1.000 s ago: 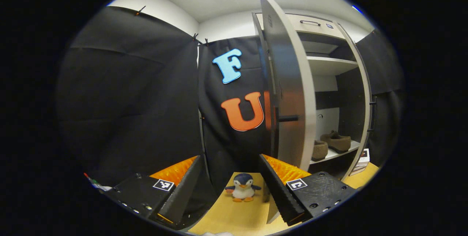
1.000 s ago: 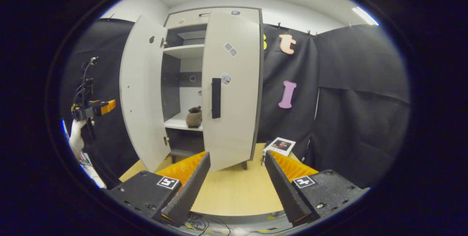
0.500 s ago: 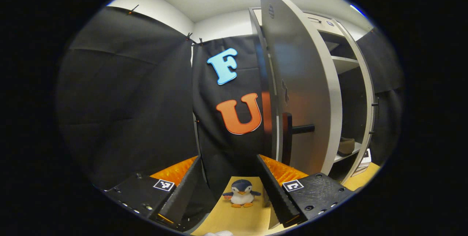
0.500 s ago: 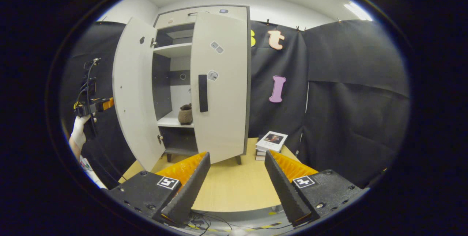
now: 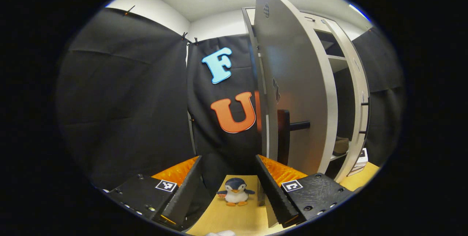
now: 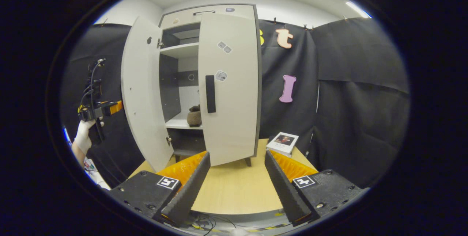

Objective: Grab one shoe with the right hand and put it into the shoe cabinet, grab the other shoe with the left hand and put it into the shoe cabinet; then close the right door with the right hand and the left door with the left hand.

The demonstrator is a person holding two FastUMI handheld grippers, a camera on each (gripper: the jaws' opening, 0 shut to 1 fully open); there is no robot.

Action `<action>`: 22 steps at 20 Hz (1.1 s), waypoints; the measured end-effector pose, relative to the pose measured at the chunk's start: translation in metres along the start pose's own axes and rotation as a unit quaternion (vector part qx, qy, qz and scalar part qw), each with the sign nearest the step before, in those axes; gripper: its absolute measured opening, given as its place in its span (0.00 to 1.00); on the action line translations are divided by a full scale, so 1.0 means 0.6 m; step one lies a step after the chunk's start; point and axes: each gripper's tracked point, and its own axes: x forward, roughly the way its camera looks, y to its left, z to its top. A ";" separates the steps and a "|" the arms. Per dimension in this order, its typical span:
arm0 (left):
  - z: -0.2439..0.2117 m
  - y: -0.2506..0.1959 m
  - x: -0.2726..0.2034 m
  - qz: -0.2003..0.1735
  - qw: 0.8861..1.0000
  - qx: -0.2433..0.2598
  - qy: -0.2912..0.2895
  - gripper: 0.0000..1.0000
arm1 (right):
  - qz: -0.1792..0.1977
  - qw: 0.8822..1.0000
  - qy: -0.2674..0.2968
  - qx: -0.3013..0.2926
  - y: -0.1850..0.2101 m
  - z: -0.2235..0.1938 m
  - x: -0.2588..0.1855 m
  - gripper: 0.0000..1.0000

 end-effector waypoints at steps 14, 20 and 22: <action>0.011 -0.208 0.013 -0.077 0.996 -0.040 0.005 0.89 | -0.008 1.000 -0.007 -0.013 -0.043 0.022 -0.018 0.98; 0.015 -0.276 -0.014 -0.106 0.994 -0.013 -0.001 0.96 | -0.027 0.999 -0.023 0.001 -0.068 0.033 -0.033 0.98; 0.010 -0.285 -0.036 -0.115 0.993 -0.014 0.003 0.96 | -0.034 0.999 -0.026 0.007 -0.076 0.034 -0.036 0.98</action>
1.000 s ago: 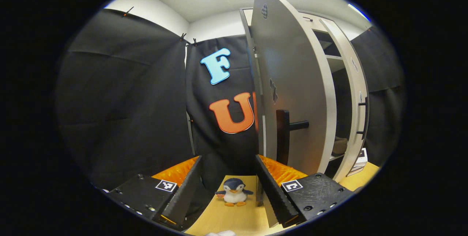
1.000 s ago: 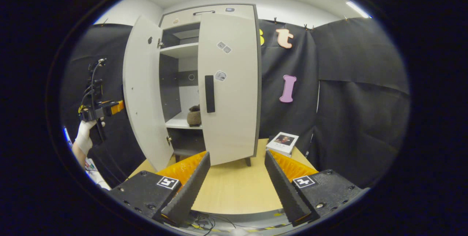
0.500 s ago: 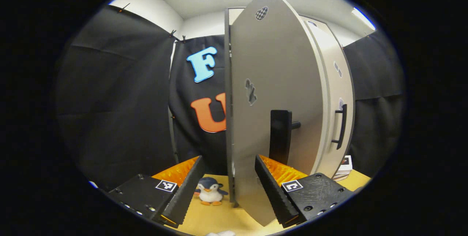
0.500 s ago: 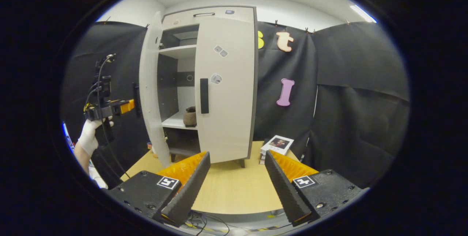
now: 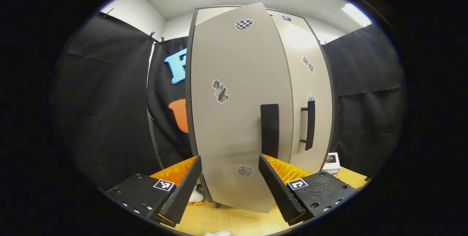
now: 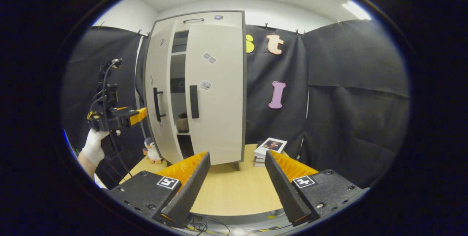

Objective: Grab one shoe with the right hand and put it into the shoe cabinet, grab the other shoe with the left hand and put it into the shoe cabinet; then close the right door with the right hand and the left door with the left hand.

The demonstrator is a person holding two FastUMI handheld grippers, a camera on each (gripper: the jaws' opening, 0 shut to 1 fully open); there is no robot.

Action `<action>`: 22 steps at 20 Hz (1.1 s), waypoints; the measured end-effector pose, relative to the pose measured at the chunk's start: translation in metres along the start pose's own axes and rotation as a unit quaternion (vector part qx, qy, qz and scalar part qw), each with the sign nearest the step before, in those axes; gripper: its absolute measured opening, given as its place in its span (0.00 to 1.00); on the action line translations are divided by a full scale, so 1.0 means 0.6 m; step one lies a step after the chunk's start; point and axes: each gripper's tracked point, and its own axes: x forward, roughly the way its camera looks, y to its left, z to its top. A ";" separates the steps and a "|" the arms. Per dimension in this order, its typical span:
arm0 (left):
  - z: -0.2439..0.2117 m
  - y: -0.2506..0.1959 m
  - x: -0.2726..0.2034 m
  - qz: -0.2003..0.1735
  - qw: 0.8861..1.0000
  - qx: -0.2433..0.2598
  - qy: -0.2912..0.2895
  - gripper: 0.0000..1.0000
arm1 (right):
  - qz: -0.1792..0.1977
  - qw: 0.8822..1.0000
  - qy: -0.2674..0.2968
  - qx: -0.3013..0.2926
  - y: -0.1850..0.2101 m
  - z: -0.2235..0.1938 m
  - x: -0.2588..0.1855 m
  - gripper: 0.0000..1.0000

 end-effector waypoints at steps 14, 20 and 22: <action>0.029 -0.096 -0.372 0.023 0.999 -0.019 0.022 0.96 | 0.062 0.997 -0.051 0.020 -0.069 0.046 -0.101 0.96; 0.035 -0.140 -0.501 0.067 0.997 -0.023 0.025 0.96 | 0.085 0.995 -0.050 0.009 -0.123 0.032 -0.155 0.98; 0.035 -0.147 -0.530 0.073 0.997 -0.023 0.028 0.96 | 0.080 0.995 -0.057 0.004 -0.138 0.031 -0.169 0.98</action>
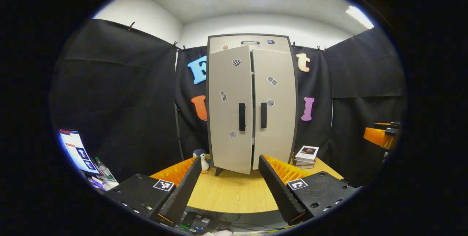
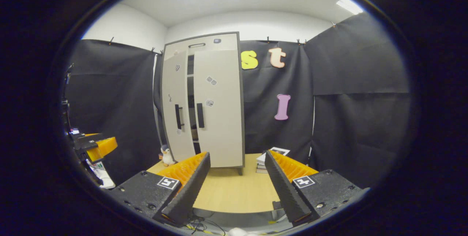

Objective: Grab one shoe with the right hand and put it into the shoe cabinet, grab the other shoe with the left hand and put it into the shoe cabinet; then close the right door with the right hand and the left door with the left hand.

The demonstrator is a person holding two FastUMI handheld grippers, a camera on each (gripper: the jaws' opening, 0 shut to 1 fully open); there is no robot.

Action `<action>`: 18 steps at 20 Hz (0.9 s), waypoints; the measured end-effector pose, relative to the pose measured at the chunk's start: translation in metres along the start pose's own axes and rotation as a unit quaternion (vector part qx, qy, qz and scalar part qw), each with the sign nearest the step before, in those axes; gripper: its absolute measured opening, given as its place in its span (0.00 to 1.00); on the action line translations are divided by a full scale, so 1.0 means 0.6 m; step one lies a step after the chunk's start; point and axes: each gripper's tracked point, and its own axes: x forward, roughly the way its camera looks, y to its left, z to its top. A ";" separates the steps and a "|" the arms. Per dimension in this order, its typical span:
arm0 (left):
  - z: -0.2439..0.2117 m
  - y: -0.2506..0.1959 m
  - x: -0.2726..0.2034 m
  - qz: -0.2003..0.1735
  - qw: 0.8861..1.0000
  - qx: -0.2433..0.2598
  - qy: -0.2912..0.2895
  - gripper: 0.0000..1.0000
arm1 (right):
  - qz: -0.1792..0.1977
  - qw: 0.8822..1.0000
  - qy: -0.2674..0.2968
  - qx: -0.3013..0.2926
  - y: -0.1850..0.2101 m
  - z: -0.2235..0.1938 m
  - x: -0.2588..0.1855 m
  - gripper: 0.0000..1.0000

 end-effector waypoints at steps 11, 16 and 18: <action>0.046 -0.013 -0.011 -0.040 0.999 0.004 -0.026 0.96 | -0.023 0.999 -0.042 -0.005 0.018 0.032 -0.053 0.98; 0.063 -0.020 0.003 -0.065 0.997 0.016 -0.037 0.96 | -0.042 0.998 -0.044 0.004 0.011 0.037 -0.049 0.98; 0.065 -0.015 0.008 -0.070 0.997 0.015 -0.036 0.96 | -0.045 0.998 -0.045 0.000 0.013 0.039 -0.046 0.98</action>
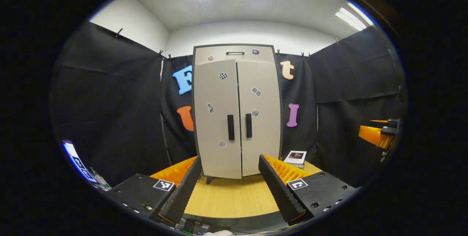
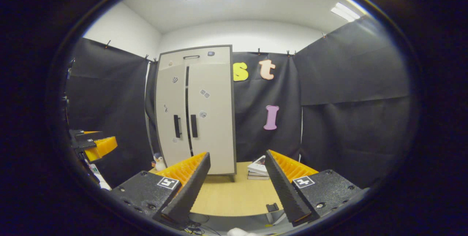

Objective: Grab one shoe with the right hand and put it into the shoe cabinet, grab the other shoe with the left hand and put it into the shoe cabinet; then close the right door with the right hand and the left door with the left hand.

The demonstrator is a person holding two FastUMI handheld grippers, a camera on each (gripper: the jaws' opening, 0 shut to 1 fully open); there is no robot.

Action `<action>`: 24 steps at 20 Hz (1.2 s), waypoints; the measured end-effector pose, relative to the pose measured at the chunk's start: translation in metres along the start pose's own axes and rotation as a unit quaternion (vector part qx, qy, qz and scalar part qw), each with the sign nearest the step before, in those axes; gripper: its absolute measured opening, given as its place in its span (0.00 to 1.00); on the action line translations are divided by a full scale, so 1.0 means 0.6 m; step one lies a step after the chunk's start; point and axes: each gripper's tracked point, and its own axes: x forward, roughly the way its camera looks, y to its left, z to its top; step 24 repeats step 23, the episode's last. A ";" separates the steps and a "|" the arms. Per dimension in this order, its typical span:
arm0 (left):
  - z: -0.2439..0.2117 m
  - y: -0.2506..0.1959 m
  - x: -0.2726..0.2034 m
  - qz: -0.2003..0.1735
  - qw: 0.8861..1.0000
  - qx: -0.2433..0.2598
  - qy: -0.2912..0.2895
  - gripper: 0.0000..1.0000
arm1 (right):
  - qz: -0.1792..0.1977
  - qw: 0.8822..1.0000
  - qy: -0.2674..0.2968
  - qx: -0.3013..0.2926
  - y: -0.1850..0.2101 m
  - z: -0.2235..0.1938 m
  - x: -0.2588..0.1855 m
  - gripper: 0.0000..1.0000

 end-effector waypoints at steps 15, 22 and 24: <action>-0.003 0.032 0.022 -0.001 1.000 -0.017 -0.001 0.96 | 0.005 1.000 0.017 0.000 0.044 -0.018 0.032 0.98; -0.010 0.058 0.021 0.004 1.000 -0.015 0.000 0.96 | 0.002 1.000 0.012 -0.005 0.065 -0.018 0.029 0.98; -0.010 0.060 0.021 0.004 1.000 -0.015 0.001 0.96 | 0.001 1.000 0.013 -0.007 0.066 -0.019 0.028 0.98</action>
